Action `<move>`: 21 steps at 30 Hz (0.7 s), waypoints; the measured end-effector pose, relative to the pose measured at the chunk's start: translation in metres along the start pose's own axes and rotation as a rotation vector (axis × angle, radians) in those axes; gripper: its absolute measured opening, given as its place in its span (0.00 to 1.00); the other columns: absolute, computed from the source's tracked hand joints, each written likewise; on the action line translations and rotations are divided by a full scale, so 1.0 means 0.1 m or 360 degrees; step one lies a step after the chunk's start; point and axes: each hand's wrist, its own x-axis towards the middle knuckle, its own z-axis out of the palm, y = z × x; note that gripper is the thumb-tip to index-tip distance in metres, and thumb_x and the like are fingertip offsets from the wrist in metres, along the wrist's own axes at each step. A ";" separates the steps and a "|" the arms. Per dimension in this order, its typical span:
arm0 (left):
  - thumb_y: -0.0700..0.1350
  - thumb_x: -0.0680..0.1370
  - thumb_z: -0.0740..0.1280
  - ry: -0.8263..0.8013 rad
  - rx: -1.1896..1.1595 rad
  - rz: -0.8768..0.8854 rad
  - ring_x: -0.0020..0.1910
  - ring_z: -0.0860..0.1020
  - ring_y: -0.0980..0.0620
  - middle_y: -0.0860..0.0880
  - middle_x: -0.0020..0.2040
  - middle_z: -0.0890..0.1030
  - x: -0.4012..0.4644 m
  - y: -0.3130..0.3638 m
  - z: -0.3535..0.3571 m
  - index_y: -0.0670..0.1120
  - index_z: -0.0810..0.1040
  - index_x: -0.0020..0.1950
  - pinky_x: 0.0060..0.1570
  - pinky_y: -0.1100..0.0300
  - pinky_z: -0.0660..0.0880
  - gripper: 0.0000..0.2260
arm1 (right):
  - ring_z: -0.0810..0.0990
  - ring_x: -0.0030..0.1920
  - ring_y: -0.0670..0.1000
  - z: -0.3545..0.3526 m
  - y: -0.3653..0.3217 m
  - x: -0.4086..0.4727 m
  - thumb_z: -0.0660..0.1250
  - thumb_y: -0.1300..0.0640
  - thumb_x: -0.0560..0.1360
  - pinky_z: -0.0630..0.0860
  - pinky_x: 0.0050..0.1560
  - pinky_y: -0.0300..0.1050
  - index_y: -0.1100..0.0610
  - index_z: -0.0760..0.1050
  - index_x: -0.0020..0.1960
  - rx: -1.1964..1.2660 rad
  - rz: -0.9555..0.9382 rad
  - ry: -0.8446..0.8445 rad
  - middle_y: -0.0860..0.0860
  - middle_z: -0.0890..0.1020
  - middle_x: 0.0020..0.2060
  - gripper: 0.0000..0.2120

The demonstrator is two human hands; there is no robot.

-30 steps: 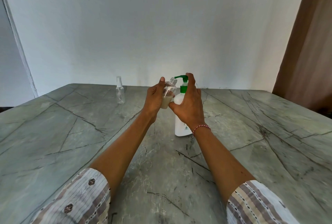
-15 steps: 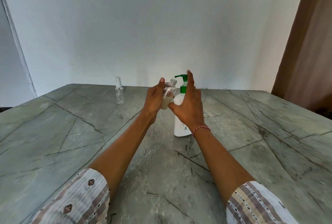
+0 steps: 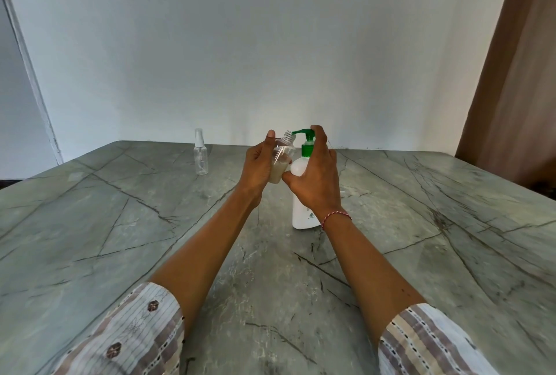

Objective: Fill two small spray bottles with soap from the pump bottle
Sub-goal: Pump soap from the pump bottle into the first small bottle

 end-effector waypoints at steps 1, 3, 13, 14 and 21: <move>0.56 0.80 0.55 -0.0005 0.0001 0.0002 0.32 0.80 0.63 0.58 0.31 0.83 0.00 0.00 0.00 0.53 0.80 0.41 0.28 0.71 0.73 0.17 | 0.69 0.62 0.55 0.00 0.00 0.00 0.76 0.53 0.64 0.73 0.58 0.51 0.52 0.50 0.75 -0.0005 0.0000 -0.0004 0.53 0.70 0.65 0.48; 0.56 0.80 0.54 -0.0012 0.0006 0.0003 0.31 0.80 0.63 0.59 0.31 0.82 -0.01 0.00 0.01 0.53 0.79 0.41 0.27 0.72 0.72 0.17 | 0.69 0.62 0.54 0.00 0.01 0.00 0.76 0.51 0.64 0.71 0.57 0.48 0.50 0.46 0.76 -0.0007 0.0006 -0.0006 0.53 0.71 0.65 0.51; 0.57 0.79 0.54 0.0007 0.0021 0.0001 0.31 0.80 0.63 0.58 0.31 0.82 0.00 0.00 0.00 0.54 0.79 0.41 0.27 0.72 0.73 0.16 | 0.69 0.62 0.55 0.01 0.00 0.01 0.77 0.53 0.64 0.73 0.58 0.51 0.52 0.49 0.74 -0.0011 0.0000 -0.0035 0.53 0.70 0.65 0.48; 0.57 0.79 0.54 0.0006 0.0018 -0.0004 0.31 0.80 0.63 0.57 0.33 0.83 0.00 0.00 0.00 0.54 0.79 0.42 0.28 0.72 0.73 0.16 | 0.69 0.62 0.55 0.01 0.00 0.01 0.76 0.54 0.64 0.74 0.58 0.52 0.53 0.50 0.74 -0.0008 -0.0001 -0.0031 0.53 0.70 0.65 0.48; 0.56 0.80 0.54 0.0014 0.0015 -0.0014 0.31 0.80 0.63 0.58 0.31 0.82 0.00 0.00 0.01 0.53 0.79 0.42 0.27 0.72 0.72 0.16 | 0.70 0.61 0.55 0.01 0.00 0.00 0.76 0.55 0.64 0.75 0.58 0.54 0.53 0.52 0.73 0.0005 -0.0006 0.0001 0.53 0.71 0.65 0.46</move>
